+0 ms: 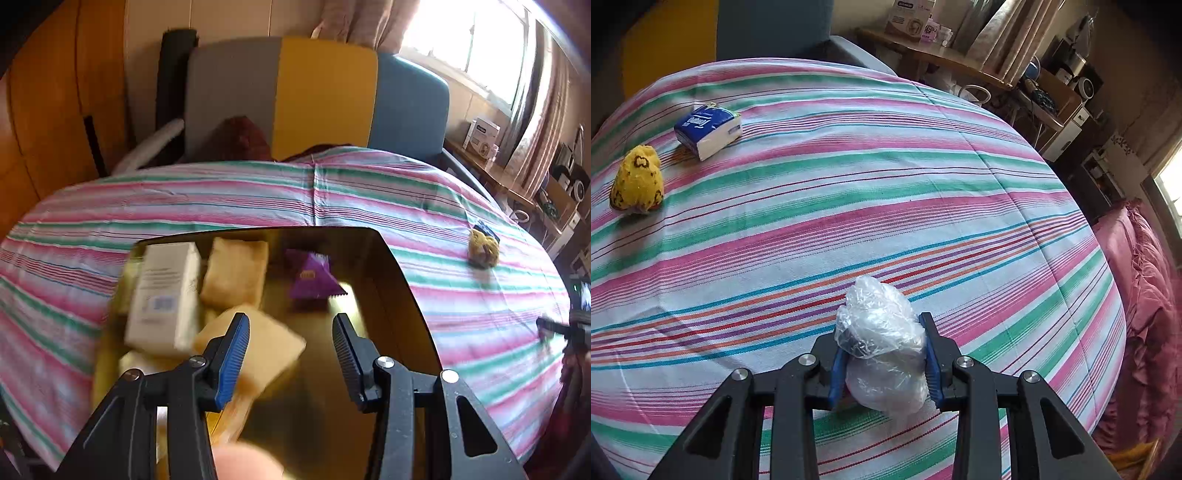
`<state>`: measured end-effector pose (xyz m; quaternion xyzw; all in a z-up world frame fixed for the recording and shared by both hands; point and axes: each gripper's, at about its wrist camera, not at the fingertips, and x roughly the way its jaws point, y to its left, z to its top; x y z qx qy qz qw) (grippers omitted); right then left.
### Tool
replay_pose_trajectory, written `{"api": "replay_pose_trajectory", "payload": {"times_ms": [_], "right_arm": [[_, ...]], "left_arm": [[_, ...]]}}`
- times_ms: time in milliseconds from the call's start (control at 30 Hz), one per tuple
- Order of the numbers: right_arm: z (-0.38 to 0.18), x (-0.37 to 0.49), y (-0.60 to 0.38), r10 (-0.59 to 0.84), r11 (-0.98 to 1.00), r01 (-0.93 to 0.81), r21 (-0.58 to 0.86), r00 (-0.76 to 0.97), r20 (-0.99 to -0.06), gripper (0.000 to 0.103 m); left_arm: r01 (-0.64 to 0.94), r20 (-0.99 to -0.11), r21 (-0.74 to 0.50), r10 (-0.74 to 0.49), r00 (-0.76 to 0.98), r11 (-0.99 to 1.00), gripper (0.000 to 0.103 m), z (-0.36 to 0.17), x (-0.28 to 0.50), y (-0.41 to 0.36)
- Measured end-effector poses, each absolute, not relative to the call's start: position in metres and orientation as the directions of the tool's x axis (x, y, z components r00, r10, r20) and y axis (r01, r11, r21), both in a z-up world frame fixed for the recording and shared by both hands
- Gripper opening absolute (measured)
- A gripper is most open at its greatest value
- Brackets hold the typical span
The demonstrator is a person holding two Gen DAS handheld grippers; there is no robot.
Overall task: Organize objects
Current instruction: 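Carry the purple packet into the gold tray and open the left tool, then carry the plastic-wrapped cloth into the tray and open the right tool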
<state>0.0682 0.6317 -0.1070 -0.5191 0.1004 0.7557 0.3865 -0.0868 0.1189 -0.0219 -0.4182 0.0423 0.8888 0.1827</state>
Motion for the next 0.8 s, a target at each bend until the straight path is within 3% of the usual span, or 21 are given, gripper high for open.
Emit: {"api": "replay_pose_trajectory", "payload": {"times_ms": [500, 800], "right_arm": [[-0.104, 0.066, 0.619, 0.46, -0.702, -0.681, -0.209, -0.21, -0.863, 0.035], [-0.106, 0.049, 0.583, 0.388, -0.81, -0.563, -0.164, -0.305, -0.87, 0.035]], "left_arm": [[-0.312, -0.748, -0.011, 0.215, -0.627, -0.95, 0.047, -0.02, -0.031, 0.08], [-0.309, -0.748, -0.011, 0.213, -0.629, -0.951, 0.047, -0.021, -0.028, 0.076]]}}
